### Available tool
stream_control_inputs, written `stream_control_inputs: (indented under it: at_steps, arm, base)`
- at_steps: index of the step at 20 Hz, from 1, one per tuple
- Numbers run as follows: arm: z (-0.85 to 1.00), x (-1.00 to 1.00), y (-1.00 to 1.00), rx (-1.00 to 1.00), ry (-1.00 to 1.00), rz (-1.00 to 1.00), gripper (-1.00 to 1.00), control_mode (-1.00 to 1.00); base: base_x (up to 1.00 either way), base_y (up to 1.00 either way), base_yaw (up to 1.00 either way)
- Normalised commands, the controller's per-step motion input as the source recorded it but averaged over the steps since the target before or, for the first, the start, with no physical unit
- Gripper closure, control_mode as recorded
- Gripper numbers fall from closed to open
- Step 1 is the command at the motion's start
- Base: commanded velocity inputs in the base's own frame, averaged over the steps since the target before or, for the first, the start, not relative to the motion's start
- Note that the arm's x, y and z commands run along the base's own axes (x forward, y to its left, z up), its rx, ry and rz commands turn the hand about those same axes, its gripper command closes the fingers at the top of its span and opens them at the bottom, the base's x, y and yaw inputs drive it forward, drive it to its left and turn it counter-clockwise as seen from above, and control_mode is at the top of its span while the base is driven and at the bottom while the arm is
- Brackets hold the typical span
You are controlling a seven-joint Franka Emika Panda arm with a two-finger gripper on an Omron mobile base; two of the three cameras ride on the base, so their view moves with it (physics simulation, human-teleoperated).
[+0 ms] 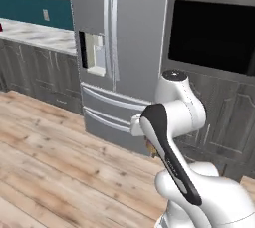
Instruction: Four empty soda cans are scattered around the kitchen. Gather all the cans and cluster them next to the stove for recycling.
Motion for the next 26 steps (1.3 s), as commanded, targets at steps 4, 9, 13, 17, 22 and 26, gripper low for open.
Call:
stream_control_inputs:
  at_steps: [4, 9, 13, 17, 22, 26]
  arm:
    - [0.0, 0.0, 0.0, 0.0, 0.0, 0.0, 1.0, 1.0]
    - [0.0, 0.0, 0.0, 0.0, 0.0, 0.0, 1.0, 1.0]
    - [0.0, 0.0, 0.0, 0.0, 0.0, 0.0, 1.0, 1.0]
    - [0.0, 0.0, 0.0, 0.0, 0.0, 0.0, 1.0, 1.0]
    - [0.0, 0.0, 0.0, 0.0, 0.0, 0.0, 1.0, 1.0]
    - [0.0, 0.0, 0.0, 0.0, 0.0, 0.0, 1.0, 1.0]
  base:
    - [-0.07, 0.0, 0.5]
    - [-0.06, 0.0, 0.5]
    - [-0.02, -0.08, 0.47]
    - [-0.01, -0.22, 0.4]
    - [-0.01, -0.27, 0.26]
    - [0.58, 0.09, 0.03]
